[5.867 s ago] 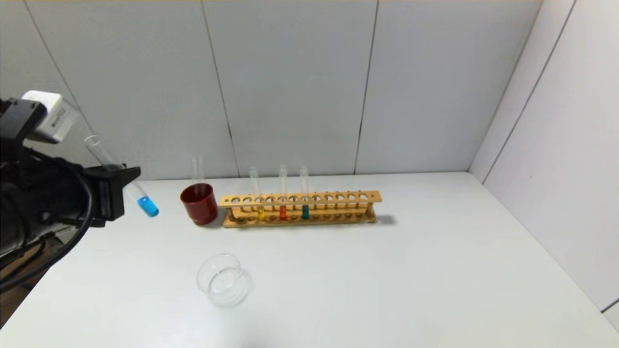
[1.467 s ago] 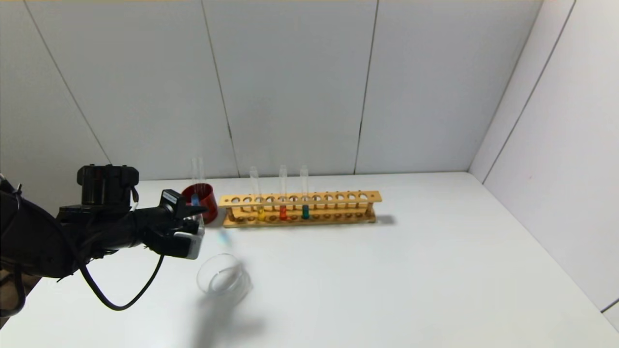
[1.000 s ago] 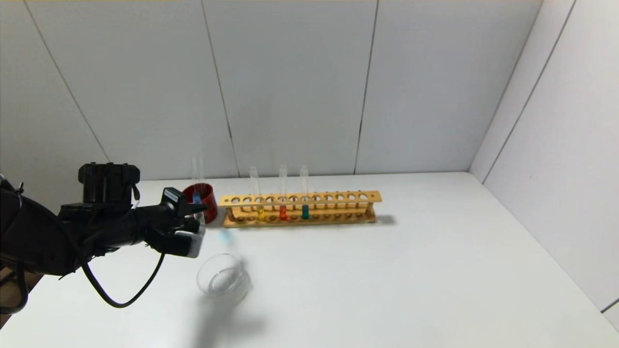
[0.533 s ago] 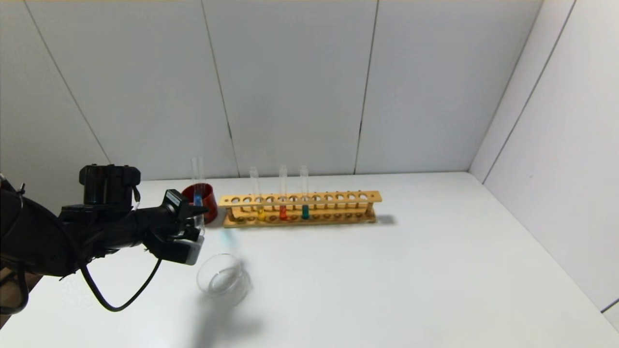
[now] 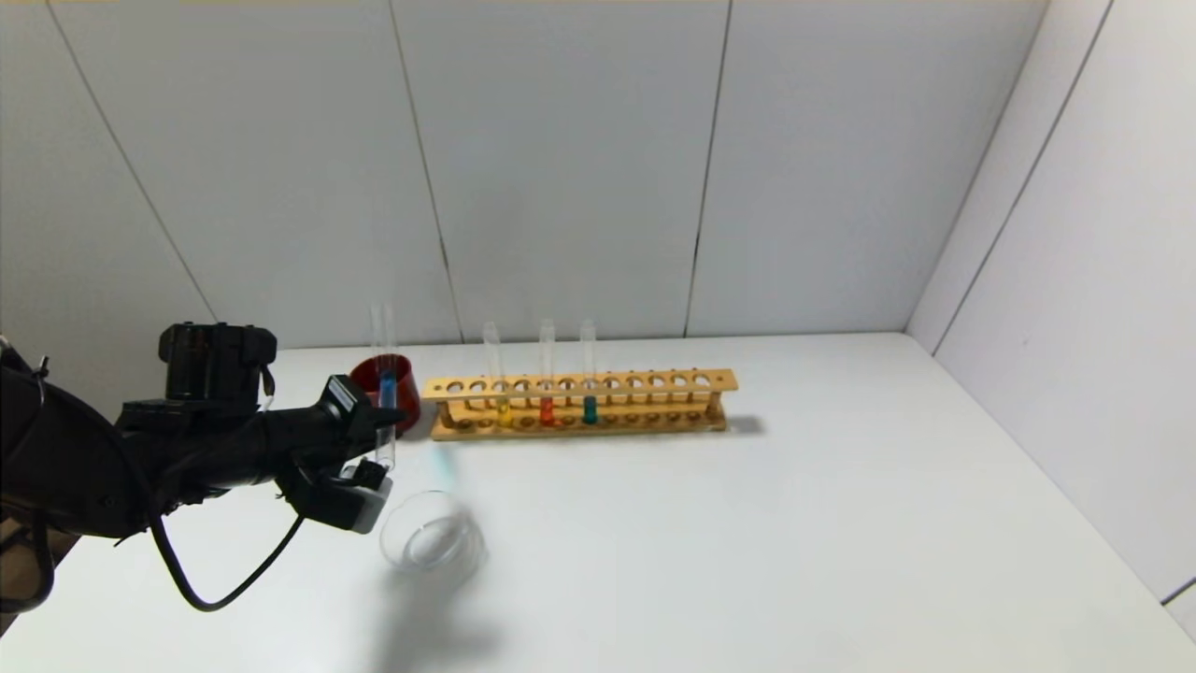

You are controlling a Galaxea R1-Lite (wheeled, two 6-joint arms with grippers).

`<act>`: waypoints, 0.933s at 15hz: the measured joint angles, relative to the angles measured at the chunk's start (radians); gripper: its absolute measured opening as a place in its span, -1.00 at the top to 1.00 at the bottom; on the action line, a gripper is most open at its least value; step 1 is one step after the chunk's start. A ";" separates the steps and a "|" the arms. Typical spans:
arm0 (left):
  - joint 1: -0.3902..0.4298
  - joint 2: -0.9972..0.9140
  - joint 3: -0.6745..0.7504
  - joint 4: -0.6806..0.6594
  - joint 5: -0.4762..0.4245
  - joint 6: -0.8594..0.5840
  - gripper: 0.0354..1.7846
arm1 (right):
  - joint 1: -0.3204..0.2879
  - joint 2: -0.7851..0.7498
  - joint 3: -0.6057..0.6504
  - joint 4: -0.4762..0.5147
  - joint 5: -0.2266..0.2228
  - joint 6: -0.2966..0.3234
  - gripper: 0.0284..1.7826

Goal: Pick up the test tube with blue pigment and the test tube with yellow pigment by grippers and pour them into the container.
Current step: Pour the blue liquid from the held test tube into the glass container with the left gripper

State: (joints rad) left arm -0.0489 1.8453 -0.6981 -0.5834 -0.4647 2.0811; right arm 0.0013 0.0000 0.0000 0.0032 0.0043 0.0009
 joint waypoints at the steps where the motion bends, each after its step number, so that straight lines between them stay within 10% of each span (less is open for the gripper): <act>1: -0.001 0.002 0.000 0.000 0.001 0.003 0.68 | 0.000 0.000 0.000 0.000 0.000 0.000 -0.96; 14: -0.018 0.004 -0.009 -0.008 0.036 0.105 0.68 | 0.000 0.000 0.000 0.000 0.000 0.000 -0.96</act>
State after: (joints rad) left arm -0.0672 1.8498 -0.7066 -0.5917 -0.4289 2.1864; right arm 0.0013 0.0000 0.0000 0.0032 0.0043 0.0009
